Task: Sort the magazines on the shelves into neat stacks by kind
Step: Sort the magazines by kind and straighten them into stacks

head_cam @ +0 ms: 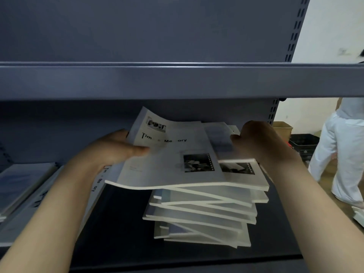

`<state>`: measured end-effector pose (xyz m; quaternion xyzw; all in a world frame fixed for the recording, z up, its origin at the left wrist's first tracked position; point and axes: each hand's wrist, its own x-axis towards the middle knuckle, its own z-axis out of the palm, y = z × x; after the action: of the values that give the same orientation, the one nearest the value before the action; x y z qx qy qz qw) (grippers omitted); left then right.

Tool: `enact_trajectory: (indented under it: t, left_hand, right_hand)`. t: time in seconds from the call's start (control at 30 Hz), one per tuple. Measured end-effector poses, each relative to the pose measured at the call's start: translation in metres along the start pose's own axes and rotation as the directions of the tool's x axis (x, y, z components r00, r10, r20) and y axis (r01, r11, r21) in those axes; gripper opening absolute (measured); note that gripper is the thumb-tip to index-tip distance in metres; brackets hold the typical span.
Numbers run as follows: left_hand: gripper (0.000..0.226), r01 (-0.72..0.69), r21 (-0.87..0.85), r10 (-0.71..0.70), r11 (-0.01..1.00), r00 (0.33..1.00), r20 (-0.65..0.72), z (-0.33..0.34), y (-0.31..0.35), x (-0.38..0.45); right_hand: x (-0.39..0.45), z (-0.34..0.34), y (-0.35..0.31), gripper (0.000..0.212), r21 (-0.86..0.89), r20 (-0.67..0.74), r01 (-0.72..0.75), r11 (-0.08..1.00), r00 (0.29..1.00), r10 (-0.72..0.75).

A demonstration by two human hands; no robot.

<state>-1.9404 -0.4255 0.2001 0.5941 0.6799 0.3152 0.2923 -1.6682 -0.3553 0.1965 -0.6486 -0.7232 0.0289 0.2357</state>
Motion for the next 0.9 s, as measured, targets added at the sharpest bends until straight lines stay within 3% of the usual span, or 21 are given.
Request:
enact_trajectory:
  t: [0.1,0.3,0.43,0.57,0.73,0.9]
  left_hand:
    - [0.016,0.018,-0.097,-0.023,0.995,0.998,-0.052,-0.003,-0.010,-0.010]
    - [0.022,0.039,-0.214,-0.069,0.976,0.988,-0.135,-0.006,-0.030,-0.024]
    - [0.039,0.061,-0.215,-0.093,0.975,0.986,-0.138,-0.005,-0.038,-0.027]
    - [0.044,0.078,-0.137,-0.096,0.987,0.987,-0.130,-0.005,-0.047,-0.026]
    - [0.048,0.043,-0.187,-0.068,0.981,0.989,-0.130,0.002,-0.053,-0.029]
    - [0.024,-0.034,-0.356,-0.031,0.934,0.984,-0.174,-0.001,-0.056,-0.036]
  right_hand:
    - [0.003,-0.003,-0.007,0.040,-0.054,0.015,-0.004,0.999,1.000,0.005]
    - [0.002,-0.003,-0.019,0.076,-0.172,0.130,-0.043,0.984,0.989,0.066]
    - [0.006,-0.004,-0.027,0.098,-0.244,0.252,-0.068,0.967,0.959,0.131]
    - [0.008,-0.009,-0.029,0.095,-0.261,0.335,-0.073,0.963,0.928,0.161]
    - [0.003,0.001,-0.027,0.101,-0.182,0.259,-0.124,0.975,0.951,0.169]
    - [-0.011,0.006,-0.024,0.070,-0.015,0.106,-0.090,0.996,0.990,0.091]
